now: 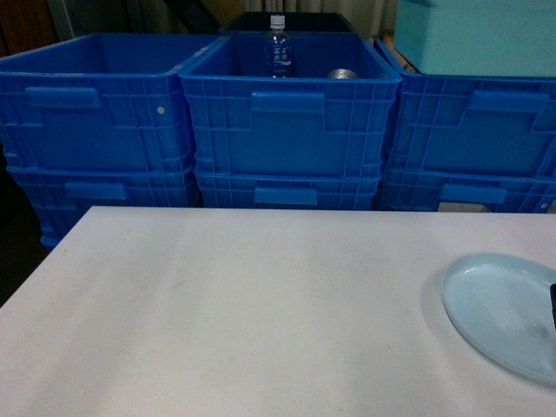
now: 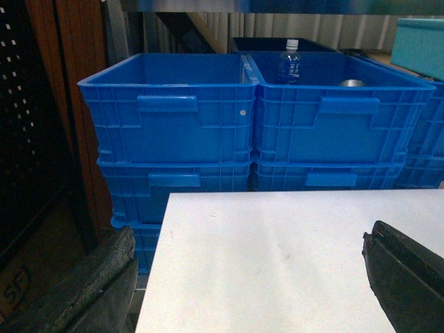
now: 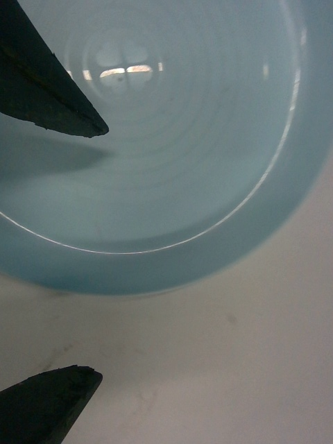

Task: Place blue tray on left shelf second layer neatly

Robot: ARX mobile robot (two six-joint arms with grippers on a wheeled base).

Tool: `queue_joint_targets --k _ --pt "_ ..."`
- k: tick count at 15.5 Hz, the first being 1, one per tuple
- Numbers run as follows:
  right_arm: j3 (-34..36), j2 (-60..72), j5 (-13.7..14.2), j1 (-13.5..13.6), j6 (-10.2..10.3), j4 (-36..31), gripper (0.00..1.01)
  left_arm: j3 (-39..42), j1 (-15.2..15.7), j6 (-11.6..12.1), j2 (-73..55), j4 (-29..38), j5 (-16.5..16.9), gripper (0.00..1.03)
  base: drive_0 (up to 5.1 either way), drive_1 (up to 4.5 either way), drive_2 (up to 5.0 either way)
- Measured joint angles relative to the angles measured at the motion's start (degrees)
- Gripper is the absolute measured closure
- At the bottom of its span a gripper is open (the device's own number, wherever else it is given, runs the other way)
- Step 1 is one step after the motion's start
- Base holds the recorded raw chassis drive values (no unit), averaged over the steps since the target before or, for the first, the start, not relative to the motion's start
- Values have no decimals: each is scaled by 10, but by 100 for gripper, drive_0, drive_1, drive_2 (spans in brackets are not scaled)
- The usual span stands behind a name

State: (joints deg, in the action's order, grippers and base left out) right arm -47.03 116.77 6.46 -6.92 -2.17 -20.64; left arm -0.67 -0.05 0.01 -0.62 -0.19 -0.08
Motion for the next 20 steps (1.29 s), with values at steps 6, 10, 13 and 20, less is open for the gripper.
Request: queue_joint_targets --k 6,10,13,20 --pt "-4 22 -29 -40 44 1 3 0 0 0 0 0 0 5 0 0 0" --pt "-6 21 -2 -3 52 13 3 0 0 0 0 0 0 5 0 0 0" --pt "-11 21 6 9 69 22 16 0 0 0 0 0 0 5 0 0 0" --pt "19 20 -3 3 93 -33 99 0 0 0 0 0 0 5 0 0 0"
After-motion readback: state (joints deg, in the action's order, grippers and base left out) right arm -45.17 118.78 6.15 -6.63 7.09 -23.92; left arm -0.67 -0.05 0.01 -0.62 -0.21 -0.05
